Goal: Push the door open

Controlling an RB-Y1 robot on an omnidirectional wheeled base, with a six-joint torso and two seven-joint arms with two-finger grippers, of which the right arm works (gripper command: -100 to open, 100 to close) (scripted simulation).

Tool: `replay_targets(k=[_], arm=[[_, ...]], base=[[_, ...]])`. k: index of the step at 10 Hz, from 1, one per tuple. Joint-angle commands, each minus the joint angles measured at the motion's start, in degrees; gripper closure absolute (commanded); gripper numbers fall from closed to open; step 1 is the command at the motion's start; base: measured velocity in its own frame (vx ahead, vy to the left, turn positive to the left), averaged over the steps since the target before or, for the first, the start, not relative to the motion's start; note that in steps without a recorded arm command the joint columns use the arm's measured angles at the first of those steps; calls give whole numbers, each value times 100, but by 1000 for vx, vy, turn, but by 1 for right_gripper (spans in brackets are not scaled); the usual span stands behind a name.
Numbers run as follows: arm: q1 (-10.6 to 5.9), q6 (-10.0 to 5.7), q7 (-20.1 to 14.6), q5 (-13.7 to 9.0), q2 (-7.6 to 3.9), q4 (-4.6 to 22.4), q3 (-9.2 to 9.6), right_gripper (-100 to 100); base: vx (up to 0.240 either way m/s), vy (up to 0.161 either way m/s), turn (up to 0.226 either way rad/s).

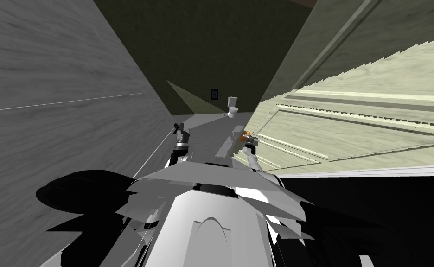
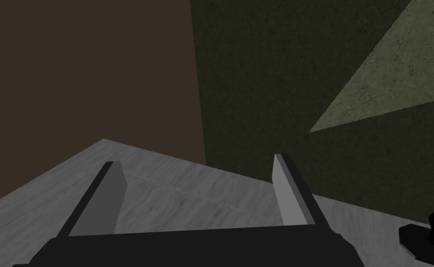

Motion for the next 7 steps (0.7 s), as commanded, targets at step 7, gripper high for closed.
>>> replay_targets(k=[7], arm=[[76, -55, 146, -172, -123, 3, -322, 100]], base=[[154, 30, -43]])
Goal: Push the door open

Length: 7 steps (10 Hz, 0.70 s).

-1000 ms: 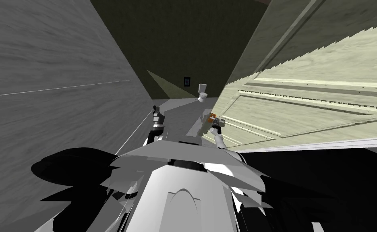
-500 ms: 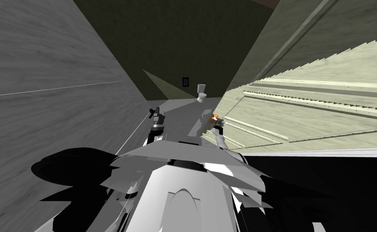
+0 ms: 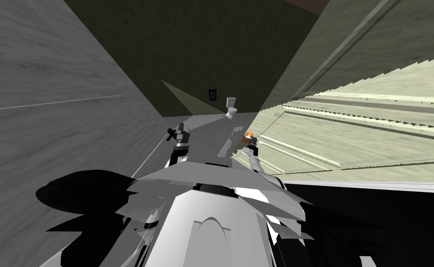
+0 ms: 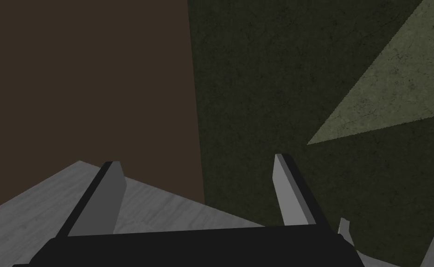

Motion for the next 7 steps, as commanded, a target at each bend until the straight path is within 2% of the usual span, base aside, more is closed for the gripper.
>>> replay_targets(k=[1, 7], arm=[[-36, -74, 20, -47, -73, 53, -81, 100], [14, -162, 246, -283, -199, 113, -469, 100]], base=[[160, 43, -48], [206, 32, -52]])
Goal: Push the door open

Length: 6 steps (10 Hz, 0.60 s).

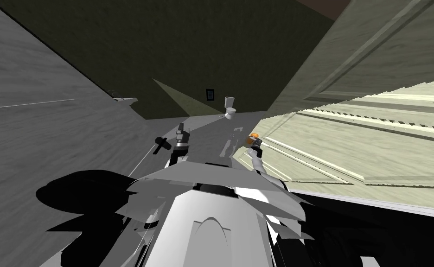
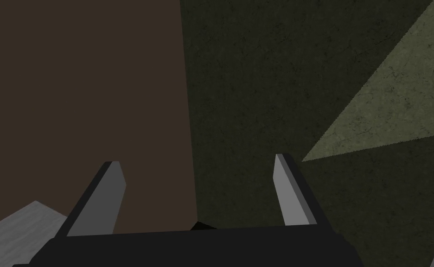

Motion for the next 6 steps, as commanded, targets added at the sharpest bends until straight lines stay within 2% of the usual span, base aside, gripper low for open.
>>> replay_targets(k=[1, 2, 6], arm=[[-51, -90, 28, -53, -73, 114, -81, 100], [-29, -66, -2, -28, -48, 100, -30, 100], [-2, -155, 159, -208, -139, 148, -289, 100]], base=[[202, 37, -72], [89, 9, -35], [187, -2, -43]])
